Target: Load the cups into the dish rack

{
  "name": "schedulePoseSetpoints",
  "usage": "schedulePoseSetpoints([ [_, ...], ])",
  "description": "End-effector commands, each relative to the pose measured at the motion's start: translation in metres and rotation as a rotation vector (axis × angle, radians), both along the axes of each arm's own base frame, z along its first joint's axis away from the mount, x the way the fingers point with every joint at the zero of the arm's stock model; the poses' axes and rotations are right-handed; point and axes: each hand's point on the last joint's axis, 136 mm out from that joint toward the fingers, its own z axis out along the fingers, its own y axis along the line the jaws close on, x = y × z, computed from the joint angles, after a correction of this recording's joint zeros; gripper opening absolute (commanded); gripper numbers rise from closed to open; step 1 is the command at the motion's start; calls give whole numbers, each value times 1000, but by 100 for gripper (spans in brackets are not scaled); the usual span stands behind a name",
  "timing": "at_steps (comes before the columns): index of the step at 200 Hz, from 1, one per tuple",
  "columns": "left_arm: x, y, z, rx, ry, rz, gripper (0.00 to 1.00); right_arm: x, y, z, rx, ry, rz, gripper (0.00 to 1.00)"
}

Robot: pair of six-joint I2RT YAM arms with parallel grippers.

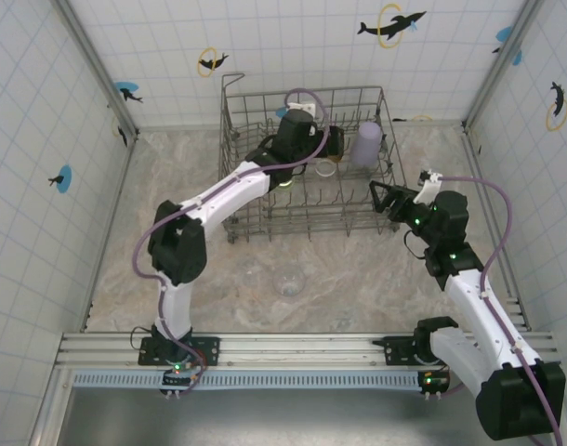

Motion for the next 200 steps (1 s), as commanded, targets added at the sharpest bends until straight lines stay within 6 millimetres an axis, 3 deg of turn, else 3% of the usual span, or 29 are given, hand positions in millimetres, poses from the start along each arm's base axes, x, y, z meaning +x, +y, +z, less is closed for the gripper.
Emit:
schedulePoseSetpoints([
  [1,-19,16,43,-95,-73,-1,97,6,-5,16,-6,-13,-25,100],
  [36,-47,50,46,-123,-97,42,98,9,-6,14,-41,32,-29,100],
  [120,-95,115,50,-67,-118,133,97,27,-41,-1,-230,179,-185,100],
  [152,-112,133,45,-9,-116,135,98,39,-64,-8,-277,255,-272,100],
  [200,-131,175,24,115,-116,218,98,56,-99,-27,-319,358,-380,100],
])
